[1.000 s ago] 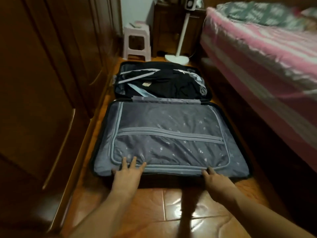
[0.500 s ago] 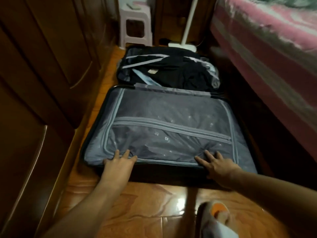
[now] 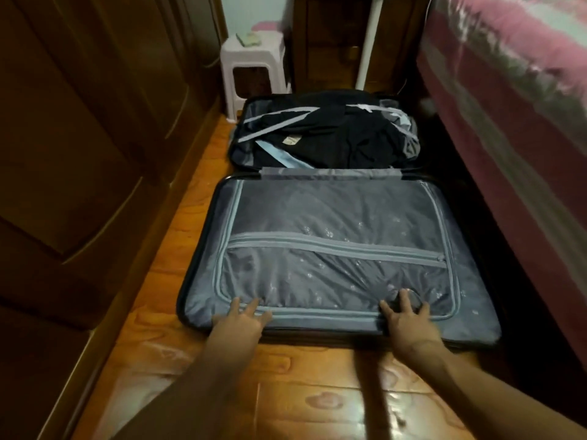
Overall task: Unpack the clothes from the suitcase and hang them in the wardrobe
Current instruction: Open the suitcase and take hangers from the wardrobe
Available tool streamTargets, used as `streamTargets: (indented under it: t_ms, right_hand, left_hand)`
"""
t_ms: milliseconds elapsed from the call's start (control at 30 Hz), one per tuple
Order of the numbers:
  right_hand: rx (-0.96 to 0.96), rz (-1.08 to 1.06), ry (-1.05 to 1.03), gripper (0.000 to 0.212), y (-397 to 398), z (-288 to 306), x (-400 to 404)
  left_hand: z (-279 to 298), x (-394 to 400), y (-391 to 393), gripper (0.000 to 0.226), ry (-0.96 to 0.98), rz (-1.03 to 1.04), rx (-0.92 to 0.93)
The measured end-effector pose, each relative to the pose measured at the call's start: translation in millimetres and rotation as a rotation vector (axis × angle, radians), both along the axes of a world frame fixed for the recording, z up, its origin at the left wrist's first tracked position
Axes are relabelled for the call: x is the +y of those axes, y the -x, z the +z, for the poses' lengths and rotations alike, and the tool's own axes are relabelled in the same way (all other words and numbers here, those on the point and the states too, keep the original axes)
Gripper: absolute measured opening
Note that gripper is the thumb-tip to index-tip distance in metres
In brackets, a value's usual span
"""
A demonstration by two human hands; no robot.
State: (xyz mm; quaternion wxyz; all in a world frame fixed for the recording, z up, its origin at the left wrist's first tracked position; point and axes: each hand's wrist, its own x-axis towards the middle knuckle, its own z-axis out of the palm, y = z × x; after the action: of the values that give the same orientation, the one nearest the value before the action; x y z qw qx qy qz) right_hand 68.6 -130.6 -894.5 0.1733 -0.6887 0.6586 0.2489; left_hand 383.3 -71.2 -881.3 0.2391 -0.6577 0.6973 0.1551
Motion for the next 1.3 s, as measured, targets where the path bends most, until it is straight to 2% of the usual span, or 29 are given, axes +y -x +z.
streamTargets:
  t_ms: [100, 200, 400, 600, 867, 967, 1100, 1200, 1267, 1300]
  right_hand:
    - [-0.045, -0.022, 0.001, 0.075, 8.2, 5.6, -9.6]
    - [-0.073, -0.06, -0.017, 0.068, 8.7, 11.1, -22.3]
    - [-0.071, -0.064, -0.048, 0.065, 0.6, 6.4, -37.6]
    - [-0.07, -0.057, -0.01, 0.055, 1.4, 8.9, -40.5]
    - [0.003, 0.064, -0.011, 0.067, 2.6, 4.5, -36.5]
    - [0.08, 0.072, -0.088, 0.081, 5.0, 4.9, -17.4]
    - [0.115, 0.19, -0.245, 0.083, 15.8, 34.4, -25.1]
    - [0.079, 0.29, -0.332, 0.064, 12.2, 70.9, -51.5]
    - [0.107, 0.351, -0.327, 0.066, -0.5, 87.5, -68.0]
    - [0.112, 0.371, -0.301, 0.068, -9.9, 93.6, -74.5]
  left_hand:
    - [13.4, -19.0, 6.5, 0.05, -0.049, 0.031, 0.021]
    - [19.4, -25.4, 8.1, 0.052, -0.018, 0.02, 0.031]
    - [21.2, -34.1, 6.3, 0.054, -0.073, 0.059, 0.038]
    - [11.1, -37.0, -3.4, 0.044, 0.019, 0.003, 0.021]
    - [7.6, -48.7, -14.9, 0.041, -0.001, -0.027, 0.038]
    - [21.8, -39.8, -17.3, 0.043, -0.089, -0.118, 0.069]
    - [49.6, -41.5, -21.2, 0.057, -0.274, -0.247, 0.103]
    - [65.8, -66.0, -30.5, 0.059, -0.303, -0.133, 0.18]
    - [66.7, -80.7, -41.1, 0.059, -0.263, -0.031, 0.264]
    - [63.7, -84.0, -46.4, 0.067, -0.289, 0.002, 0.272]
